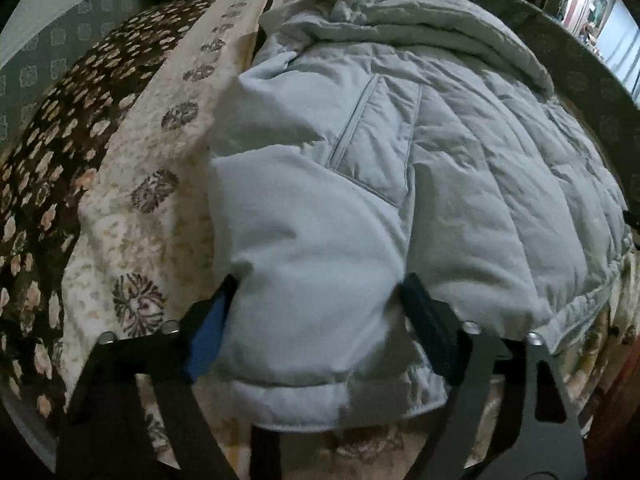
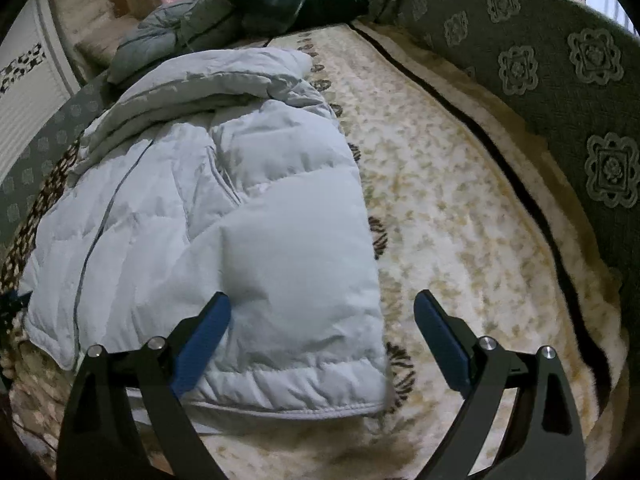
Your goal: Fold large clothes
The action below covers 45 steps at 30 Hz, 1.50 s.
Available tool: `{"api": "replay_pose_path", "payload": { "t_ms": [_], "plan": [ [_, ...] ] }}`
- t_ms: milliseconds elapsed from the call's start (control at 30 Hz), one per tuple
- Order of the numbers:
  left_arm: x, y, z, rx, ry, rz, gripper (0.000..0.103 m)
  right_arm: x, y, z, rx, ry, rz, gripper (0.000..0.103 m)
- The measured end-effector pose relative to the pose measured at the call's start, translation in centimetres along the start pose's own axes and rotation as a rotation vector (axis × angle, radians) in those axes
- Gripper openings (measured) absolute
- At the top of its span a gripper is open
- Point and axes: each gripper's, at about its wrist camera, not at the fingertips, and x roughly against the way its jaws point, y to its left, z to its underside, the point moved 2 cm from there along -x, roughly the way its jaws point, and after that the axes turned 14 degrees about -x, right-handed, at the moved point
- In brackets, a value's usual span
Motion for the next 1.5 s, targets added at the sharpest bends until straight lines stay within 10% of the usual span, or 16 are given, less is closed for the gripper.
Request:
{"api": "replay_pose_path", "payload": {
  "t_ms": [400, 700, 867, 1500],
  "plan": [
    [-1.4, -0.4, -1.3, -0.007, 0.015, 0.049, 0.075, -3.1, -0.3, 0.0, 0.004, 0.159, -0.105, 0.092],
    [-1.4, -0.6, -1.6, -0.005, 0.016, 0.037, 0.075, -2.6, 2.3, 1.1, 0.046, 0.157, -0.109, 0.039],
    [-0.4, -0.3, -2.0, 0.034, 0.012, 0.08, 0.043, -2.6, 4.8, -0.4, 0.078, 0.103, -0.09, 0.023],
    [7.1, 1.5, -15.1, 0.096, -0.122, 0.165, 0.021, 2.6, 10.2, -14.5, 0.107, -0.057, -0.215, 0.021]
  ]
}}
